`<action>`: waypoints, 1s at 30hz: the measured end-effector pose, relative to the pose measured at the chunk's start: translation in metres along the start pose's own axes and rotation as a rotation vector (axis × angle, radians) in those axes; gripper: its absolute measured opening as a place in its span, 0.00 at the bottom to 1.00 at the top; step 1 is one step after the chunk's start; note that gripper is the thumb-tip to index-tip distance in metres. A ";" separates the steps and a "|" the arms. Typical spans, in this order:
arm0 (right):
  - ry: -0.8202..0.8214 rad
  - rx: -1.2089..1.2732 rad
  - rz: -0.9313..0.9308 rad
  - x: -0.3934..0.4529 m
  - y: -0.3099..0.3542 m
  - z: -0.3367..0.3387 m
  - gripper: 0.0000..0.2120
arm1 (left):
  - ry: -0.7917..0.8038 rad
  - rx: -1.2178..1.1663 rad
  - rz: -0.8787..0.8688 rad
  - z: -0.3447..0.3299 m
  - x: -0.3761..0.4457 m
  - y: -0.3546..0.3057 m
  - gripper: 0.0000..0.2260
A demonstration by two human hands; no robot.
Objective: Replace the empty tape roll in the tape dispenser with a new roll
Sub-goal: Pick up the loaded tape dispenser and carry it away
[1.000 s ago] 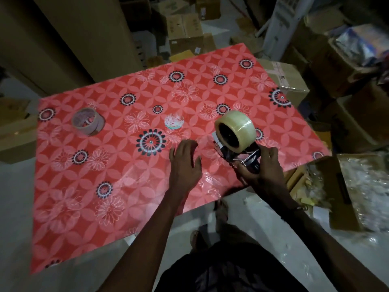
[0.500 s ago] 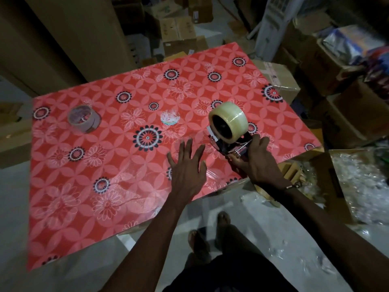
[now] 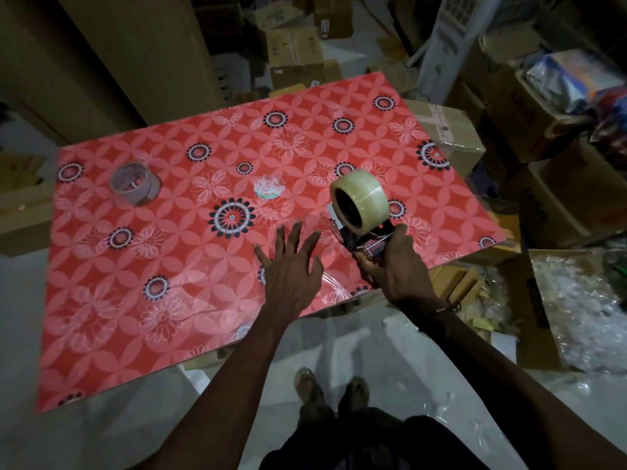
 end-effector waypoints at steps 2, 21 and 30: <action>-0.006 0.007 0.008 0.000 -0.002 -0.001 0.32 | 0.000 -0.008 0.003 0.000 0.000 0.000 0.25; -0.072 0.020 0.036 -0.030 -0.024 -0.003 0.33 | 0.002 0.010 0.010 0.002 -0.003 -0.003 0.25; -0.160 0.104 0.105 -0.057 -0.037 -0.002 0.35 | 0.006 0.011 0.021 0.004 -0.006 -0.003 0.24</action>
Point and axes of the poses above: each hand's wrist, its own x-axis towards the middle knuckle, its own z-axis out of the back of the hand, y = z × x, the point moved 3 cm from there along x, towards the middle knuckle, and after that the axes turned 4 degrees about y, right-handed, at the moved point
